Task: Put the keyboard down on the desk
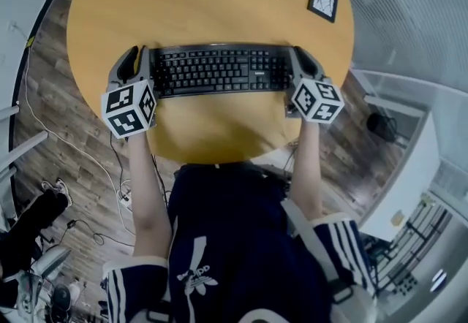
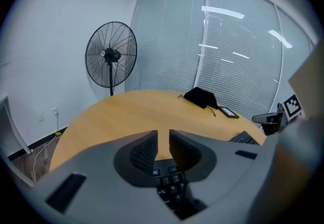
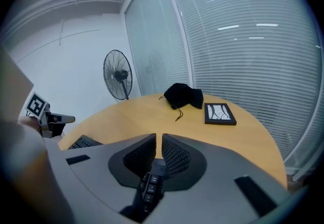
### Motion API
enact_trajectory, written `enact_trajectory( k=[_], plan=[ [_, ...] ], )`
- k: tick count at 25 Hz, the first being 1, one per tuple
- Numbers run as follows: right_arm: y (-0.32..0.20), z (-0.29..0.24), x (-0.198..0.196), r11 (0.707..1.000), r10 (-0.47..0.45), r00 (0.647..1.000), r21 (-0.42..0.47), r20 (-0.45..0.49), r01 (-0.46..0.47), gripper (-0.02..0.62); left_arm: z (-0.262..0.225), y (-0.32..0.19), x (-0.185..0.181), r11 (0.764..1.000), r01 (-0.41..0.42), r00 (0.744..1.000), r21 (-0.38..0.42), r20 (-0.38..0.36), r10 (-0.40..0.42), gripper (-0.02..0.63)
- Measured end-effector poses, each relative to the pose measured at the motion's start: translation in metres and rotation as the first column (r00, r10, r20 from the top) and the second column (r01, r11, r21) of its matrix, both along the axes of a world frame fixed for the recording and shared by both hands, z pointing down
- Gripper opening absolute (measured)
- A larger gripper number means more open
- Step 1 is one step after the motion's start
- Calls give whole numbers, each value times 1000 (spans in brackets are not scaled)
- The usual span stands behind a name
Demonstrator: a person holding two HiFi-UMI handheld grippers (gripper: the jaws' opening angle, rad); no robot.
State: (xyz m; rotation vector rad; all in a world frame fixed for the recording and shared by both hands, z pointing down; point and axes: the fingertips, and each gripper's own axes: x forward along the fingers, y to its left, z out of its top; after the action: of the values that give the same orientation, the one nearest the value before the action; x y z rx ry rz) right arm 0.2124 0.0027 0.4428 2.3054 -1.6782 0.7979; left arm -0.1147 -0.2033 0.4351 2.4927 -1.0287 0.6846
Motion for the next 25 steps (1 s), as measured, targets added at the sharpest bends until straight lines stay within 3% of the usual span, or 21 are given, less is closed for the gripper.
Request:
enact_trajectory(
  k=[5, 10, 17, 21, 25],
  plan=[
    [-10, -54, -24, 992, -35, 998, 116, -50, 41, 6, -47, 17, 15, 996, -46, 994, 73, -100, 54, 10],
    [-5, -123, -56, 969, -66, 990, 228, -126, 94, 5, -113, 35, 14, 982, -56, 976, 182, -198, 92, 3],
    [18, -220, -112, 914, -106, 977, 368, -185, 169, 5, -218, 72, -8, 918, -16, 941, 395, -304, 147, 2],
    [39, -253, -146, 885, -142, 958, 403, -248, 235, 3, -252, 101, -20, 887, -9, 922, 462, -339, 186, 2],
    [64, -267, -159, 880, -122, 947, 409, -298, 242, 3, -272, 124, -24, 865, -18, 910, 501, -350, 221, 2]
  ],
)
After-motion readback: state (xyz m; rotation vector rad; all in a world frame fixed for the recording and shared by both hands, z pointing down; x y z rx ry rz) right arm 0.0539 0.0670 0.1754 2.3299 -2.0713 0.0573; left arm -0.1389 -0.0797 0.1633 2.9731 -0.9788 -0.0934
